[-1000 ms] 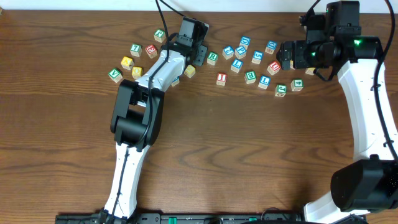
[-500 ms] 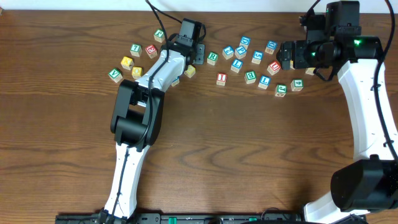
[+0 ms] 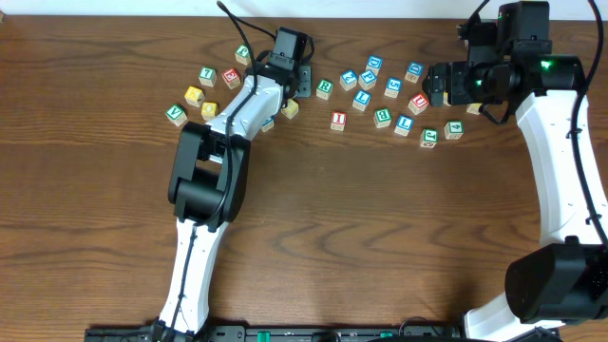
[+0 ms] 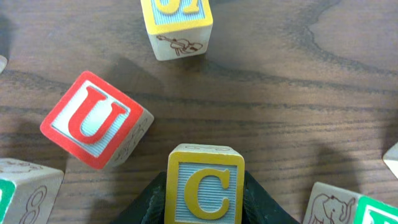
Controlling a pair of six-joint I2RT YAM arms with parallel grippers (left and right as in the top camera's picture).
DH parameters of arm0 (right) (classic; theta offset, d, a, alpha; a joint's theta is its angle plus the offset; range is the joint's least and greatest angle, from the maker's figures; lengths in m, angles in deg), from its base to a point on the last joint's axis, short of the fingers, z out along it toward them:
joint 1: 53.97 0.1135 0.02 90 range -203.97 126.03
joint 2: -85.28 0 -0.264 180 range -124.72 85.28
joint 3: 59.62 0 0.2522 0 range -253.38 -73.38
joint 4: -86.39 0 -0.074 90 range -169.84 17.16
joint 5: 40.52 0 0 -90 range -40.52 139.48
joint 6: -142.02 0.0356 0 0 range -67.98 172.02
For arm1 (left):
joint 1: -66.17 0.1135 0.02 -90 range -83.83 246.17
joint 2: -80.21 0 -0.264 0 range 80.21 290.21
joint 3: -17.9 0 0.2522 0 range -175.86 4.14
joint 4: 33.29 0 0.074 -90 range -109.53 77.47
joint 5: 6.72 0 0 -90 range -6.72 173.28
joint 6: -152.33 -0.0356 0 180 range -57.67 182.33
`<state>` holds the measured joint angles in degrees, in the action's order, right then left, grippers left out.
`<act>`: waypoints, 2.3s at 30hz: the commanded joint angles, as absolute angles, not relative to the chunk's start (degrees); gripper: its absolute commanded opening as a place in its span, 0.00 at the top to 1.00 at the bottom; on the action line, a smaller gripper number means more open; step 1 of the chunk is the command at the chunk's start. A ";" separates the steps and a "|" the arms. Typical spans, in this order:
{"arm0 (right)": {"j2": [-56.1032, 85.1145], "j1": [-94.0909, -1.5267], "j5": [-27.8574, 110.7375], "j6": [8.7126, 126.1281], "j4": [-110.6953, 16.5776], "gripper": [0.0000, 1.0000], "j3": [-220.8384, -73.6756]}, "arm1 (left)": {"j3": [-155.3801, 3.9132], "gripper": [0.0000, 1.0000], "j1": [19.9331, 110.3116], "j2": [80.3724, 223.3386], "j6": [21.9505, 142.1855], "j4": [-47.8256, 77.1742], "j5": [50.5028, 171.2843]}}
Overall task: Spell out CORL
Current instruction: 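Lower the left gripper and close it on the C block, then carry the C block toward the open table area below the pile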
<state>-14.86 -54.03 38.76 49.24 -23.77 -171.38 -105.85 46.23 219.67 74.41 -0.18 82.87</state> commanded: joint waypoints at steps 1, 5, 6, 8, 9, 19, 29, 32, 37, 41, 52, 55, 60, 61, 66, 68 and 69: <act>-14.62 -53.13 38.39 48.54 -23.64 0.01 -172.69 | -106.68 0.69 46.47 215.91 75.11 1.00 82.11; -14.62 -53.13 38.37 48.54 -23.64 0.01 -172.69 | -106.68 0.69 46.47 212.67 75.11 2.90 82.13; -14.62 -53.13 38.39 48.54 -23.64 0.01 -172.69 | -106.68 0.70 46.47 211.82 75.11 3.67 82.13; -14.62 -53.13 38.39 48.54 -23.64 0.01 -172.69 | -106.68 0.70 46.42 209.94 75.11 5.53 82.13; -14.62 -53.13 38.37 48.54 -23.64 0.01 -172.69 | -106.68 0.70 46.42 208.98 75.11 6.58 82.13; -14.62 -53.13 38.39 48.54 -23.64 0.01 -172.69 | -106.68 0.74 45.37 198.27 75.11 26.01 82.15; -14.62 -53.13 38.37 48.54 -23.64 0.01 -172.69 | -106.42 0.78 42.42 194.86 79.48 46.86 82.26; -14.62 -53.13 38.39 48.54 -23.64 0.01 -172.69 | -104.91 0.80 41.88 194.88 80.31 49.66 82.61; -14.62 -53.13 38.37 48.54 -23.64 0.01 -172.69 | -100.37 0.81 41.70 194.88 82.43 50.07 83.20; -14.62 -53.13 38.39 48.54 -23.64 0.01 -172.69 | -96.04 0.81 41.70 194.86 83.96 49.61 84.51; -14.62 -53.13 38.39 48.54 -23.64 0.01 -172.69 | -85.48 0.86 41.05 194.75 84.13 38.64 84.51; -14.62 -53.13 38.37 48.54 -23.64 0.01 -172.69 | -82.01 0.86 41.07 194.73 84.18 35.82 84.49; -14.62 -53.13 38.37 48.54 -23.64 0.01 -172.69 | -75.76 0.86 40.83 193.31 86.06 28.98 83.59; -14.62 -53.13 38.37 48.54 -23.64 0.01 -172.69 | -74.36 0.86 40.72 192.56 86.71 27.08 83.38; -14.62 -53.13 38.39 48.54 -23.64 0.01 -172.69 | -67.95 0.86 40.70 188.24 87.72 17.94 81.17; -14.62 -53.13 38.39 48.54 -23.64 0.01 -172.69 | -67.19 0.86 40.70 187.54 87.70 17.00 79.97; -14.62 -53.13 38.37 48.54 -23.64 0.01 -172.69 | -67.19 0.86 40.70 187.54 87.70 17.00 79.94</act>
<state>-14.86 -54.03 38.76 49.24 -23.75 -171.49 -68.06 40.83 188.96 86.58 17.42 82.63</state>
